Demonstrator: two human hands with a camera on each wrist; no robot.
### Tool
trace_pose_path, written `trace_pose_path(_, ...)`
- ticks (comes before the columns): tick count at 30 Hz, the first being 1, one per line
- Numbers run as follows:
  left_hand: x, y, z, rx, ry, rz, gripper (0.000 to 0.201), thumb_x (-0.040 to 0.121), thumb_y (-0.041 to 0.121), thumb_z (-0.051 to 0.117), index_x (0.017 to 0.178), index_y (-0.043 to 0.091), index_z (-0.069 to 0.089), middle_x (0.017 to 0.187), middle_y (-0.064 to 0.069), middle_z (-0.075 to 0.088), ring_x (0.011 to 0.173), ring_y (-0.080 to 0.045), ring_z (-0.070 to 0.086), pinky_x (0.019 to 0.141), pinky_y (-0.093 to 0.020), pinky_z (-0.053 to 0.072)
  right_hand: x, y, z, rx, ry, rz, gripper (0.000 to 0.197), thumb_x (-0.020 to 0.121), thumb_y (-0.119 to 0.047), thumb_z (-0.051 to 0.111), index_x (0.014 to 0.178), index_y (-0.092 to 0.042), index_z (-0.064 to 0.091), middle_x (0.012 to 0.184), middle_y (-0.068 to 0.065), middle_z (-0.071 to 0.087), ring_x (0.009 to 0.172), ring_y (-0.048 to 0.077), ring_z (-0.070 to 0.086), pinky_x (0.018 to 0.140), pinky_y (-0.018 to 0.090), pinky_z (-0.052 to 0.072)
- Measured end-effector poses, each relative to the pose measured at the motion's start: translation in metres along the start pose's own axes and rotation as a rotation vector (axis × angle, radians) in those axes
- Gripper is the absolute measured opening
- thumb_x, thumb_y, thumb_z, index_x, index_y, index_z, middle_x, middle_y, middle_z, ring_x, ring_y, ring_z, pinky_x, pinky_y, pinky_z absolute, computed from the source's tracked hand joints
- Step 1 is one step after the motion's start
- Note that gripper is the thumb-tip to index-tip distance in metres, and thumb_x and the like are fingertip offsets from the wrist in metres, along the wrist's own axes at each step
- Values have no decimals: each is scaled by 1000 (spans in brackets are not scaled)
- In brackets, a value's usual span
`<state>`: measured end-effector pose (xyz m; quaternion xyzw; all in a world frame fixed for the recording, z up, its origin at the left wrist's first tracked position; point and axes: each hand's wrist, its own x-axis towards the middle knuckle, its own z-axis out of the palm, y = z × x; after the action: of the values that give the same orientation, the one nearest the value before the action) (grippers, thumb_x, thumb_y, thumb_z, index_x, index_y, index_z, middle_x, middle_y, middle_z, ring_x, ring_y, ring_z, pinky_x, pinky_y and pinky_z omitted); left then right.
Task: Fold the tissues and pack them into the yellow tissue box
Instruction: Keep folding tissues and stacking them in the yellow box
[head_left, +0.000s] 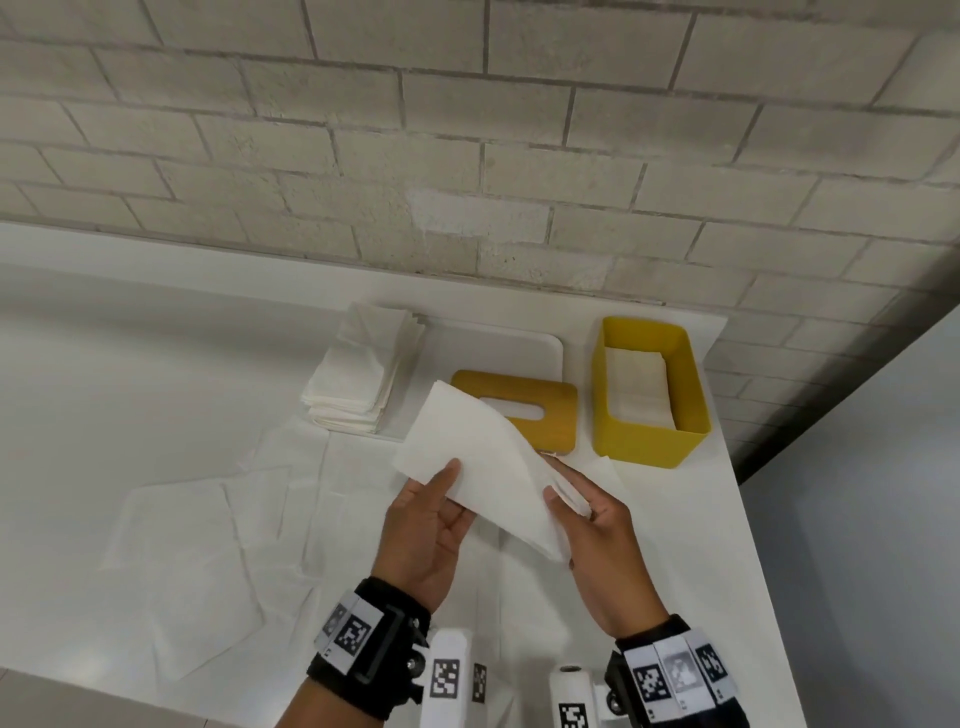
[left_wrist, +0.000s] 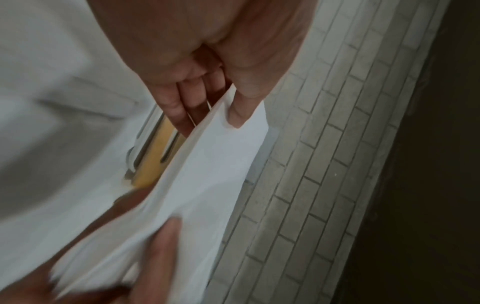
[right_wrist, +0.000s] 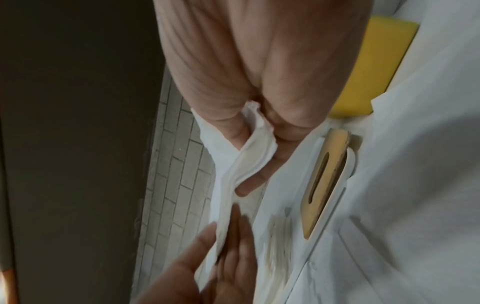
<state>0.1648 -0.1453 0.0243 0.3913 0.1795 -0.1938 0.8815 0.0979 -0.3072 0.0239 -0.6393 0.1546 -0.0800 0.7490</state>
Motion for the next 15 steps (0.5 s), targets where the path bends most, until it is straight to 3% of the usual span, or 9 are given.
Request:
trace_pose_path(3,15,24,-22,-36,83,85,24,104,11,53,125,13,66,123,-7,74,101,-18,76,89,-33,62,9,-4,-17,189,46,58,35,99,-5,55,131,-16,66,128,4,71,122,20,65,103,38,52)
trace_pose_path(7,20,49,-50,-43,152,161,21,107,13,50,118,14,67,120,-4,76,100,-18,77,83,-31,63,36,-21,-49,487,315,117,27,100,-5,55,125,-11,64,122,10,73,112,23,71,99,37,56)
trace_pose_path(10,16,44,-62,27,171,121,21,106,13,50,119,13,66,120,-5,75,102,-20,77,83,-31,63,64,-25,-73,500,513,109,19,100,-5,55,111,-18,65,129,11,68,106,24,70,94,37,57)
trace_pose_path(11,14,40,-64,64,173,105,22,106,13,51,121,12,66,120,-6,75,103,-21,76,84,-32,63,74,-24,-78,463,558,114,18,101,-5,54,112,-14,64,135,16,64,99,21,68,90,36,56)
trace_pose_path(13,8,30,-68,151,170,77,24,106,14,51,125,10,65,120,-8,76,107,-25,75,90,-37,62,90,-23,-83,483,604,110,32,101,-1,47,133,5,52,147,30,47,84,17,62,78,32,55)
trace_pose_path(15,2,21,-71,234,164,65,25,106,15,52,125,8,65,119,-10,76,109,-28,74,98,-43,56,103,-27,-82,529,618,105,46,102,2,41,147,12,35,153,34,36,87,25,63,75,31,56)
